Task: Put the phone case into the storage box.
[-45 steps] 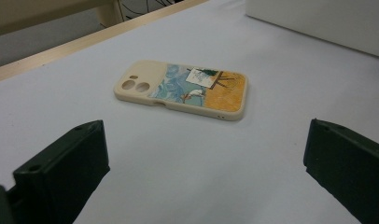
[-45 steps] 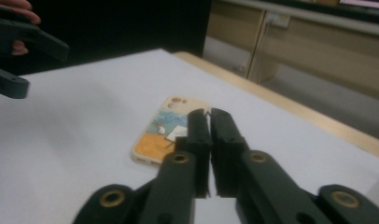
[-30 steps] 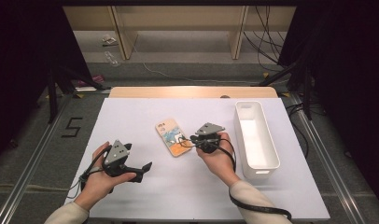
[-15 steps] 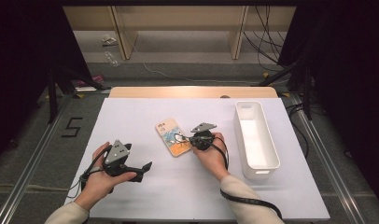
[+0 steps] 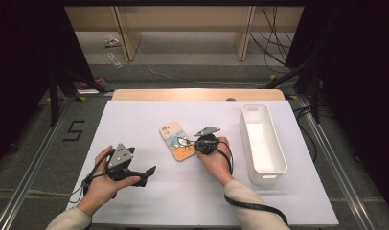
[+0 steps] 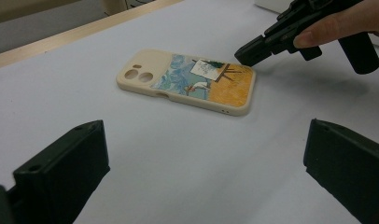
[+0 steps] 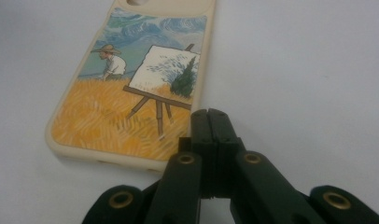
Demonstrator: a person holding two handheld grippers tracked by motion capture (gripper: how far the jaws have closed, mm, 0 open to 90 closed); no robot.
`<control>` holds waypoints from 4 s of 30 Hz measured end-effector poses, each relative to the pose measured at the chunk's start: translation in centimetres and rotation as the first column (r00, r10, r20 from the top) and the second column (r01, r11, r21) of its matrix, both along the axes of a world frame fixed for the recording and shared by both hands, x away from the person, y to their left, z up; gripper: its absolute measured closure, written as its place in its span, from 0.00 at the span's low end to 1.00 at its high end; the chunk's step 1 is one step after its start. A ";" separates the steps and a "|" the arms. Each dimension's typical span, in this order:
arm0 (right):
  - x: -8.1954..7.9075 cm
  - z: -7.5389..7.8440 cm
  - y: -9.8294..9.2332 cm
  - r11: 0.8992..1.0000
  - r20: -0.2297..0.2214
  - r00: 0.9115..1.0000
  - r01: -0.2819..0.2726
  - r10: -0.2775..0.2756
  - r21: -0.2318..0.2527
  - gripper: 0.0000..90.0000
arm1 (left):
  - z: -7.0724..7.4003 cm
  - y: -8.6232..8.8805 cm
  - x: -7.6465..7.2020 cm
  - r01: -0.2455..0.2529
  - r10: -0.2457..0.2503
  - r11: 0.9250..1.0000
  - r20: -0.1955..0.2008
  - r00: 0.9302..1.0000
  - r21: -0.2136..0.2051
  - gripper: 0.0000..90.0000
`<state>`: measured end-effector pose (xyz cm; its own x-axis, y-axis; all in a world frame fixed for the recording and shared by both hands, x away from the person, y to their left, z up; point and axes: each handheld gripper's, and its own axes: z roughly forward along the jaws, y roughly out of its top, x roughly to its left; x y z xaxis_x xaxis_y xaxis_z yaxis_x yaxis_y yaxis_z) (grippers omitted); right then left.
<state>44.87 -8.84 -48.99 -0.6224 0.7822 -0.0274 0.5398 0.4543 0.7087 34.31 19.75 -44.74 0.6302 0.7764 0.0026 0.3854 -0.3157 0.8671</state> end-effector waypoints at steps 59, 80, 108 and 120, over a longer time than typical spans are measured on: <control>-4.1 -0.6 8.0 0.981 -0.078 0.981 -0.170 0.177 0.090 1.00 | -0.1 0.1 0.1 -0.027 0.027 0.999 -0.027 0.999 0.019 0.00; -4.2 -0.6 9.1 0.969 -0.070 0.974 -0.203 0.214 0.141 1.00 | -0.2 0.3 0.2 -0.034 0.035 0.999 -0.035 0.999 0.029 0.00; -6.1 6.9 -3.6 0.915 0.244 0.936 -0.314 0.254 0.253 0.40 | -0.3 0.3 0.3 -0.050 0.052 0.998 -0.054 0.997 0.035 0.00; -8.5 7.9 -8.6 0.900 0.301 0.917 -0.345 0.262 0.267 0.18 | -0.4 0.3 0.4 -0.055 0.058 0.997 -0.061 0.996 0.044 0.00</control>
